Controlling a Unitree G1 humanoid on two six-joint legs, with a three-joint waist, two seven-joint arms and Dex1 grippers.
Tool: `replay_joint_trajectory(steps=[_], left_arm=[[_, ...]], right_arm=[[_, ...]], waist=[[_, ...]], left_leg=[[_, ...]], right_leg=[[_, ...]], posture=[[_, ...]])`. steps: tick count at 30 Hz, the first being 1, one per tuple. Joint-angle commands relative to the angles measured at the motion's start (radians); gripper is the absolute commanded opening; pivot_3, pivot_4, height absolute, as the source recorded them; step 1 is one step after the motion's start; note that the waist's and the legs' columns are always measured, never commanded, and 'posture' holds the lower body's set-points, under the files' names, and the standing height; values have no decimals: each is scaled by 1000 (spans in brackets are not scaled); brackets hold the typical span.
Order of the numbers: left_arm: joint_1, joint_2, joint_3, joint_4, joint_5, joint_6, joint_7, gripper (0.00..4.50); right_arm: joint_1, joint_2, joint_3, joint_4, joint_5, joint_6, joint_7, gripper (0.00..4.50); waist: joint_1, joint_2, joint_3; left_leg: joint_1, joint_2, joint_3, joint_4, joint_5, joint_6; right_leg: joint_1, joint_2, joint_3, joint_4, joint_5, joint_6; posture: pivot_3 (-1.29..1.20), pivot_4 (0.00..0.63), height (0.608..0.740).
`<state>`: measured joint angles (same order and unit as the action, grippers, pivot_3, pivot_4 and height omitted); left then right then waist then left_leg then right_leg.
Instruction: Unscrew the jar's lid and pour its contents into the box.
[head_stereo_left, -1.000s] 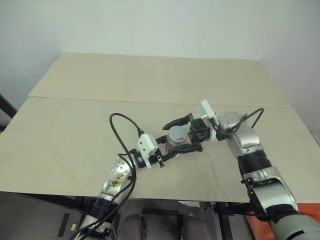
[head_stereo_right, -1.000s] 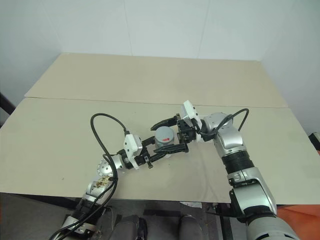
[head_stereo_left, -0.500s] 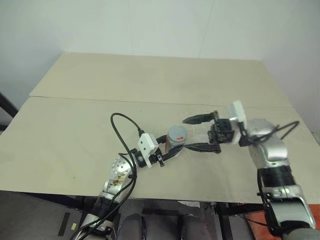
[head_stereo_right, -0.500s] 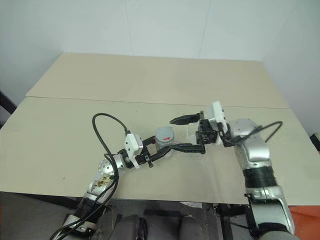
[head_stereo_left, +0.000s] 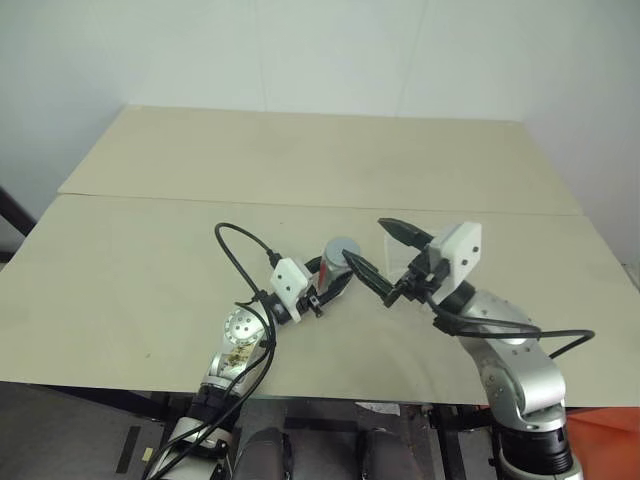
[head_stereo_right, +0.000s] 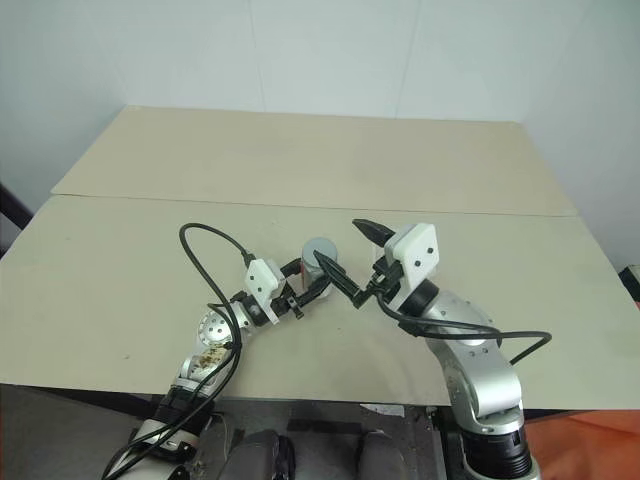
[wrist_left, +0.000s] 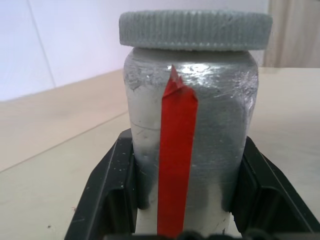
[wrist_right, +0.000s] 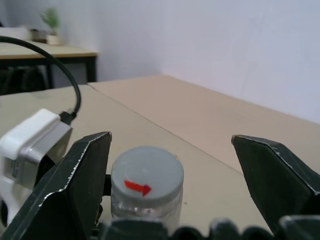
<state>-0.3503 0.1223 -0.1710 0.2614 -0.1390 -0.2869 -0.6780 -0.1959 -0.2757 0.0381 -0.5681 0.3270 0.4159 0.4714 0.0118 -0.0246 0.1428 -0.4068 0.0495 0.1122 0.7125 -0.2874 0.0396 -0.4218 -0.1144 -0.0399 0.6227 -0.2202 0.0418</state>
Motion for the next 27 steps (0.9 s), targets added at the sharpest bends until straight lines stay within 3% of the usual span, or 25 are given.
replay_joint_trajectory(steps=[1,11,27], left_arm=[[-18,-14,-3,-5,1,-40,5,1979],[-22,-25,-9,4,6,-54,6,1979],[-20,-33,-6,5,11,-60,10,1979]], right_arm=[[11,27,56,-49,-40,30,-76,4473],[-24,63,105,9,-96,15,-138,4473],[-46,84,111,58,-71,20,-110,4473]], waist=[[-1,0,0],[-2,0,0],[-2,0,0]], left_leg=[[0,0,0,0,0,0],[0,0,0,0,-1,1],[0,0,0,0,-1,1]], right_leg=[[0,0,0,0,0,0],[0,0,0,-1,0,0],[0,0,0,-1,0,0]], posture=[[0,150,740],[0,150,740],[0,150,740]])
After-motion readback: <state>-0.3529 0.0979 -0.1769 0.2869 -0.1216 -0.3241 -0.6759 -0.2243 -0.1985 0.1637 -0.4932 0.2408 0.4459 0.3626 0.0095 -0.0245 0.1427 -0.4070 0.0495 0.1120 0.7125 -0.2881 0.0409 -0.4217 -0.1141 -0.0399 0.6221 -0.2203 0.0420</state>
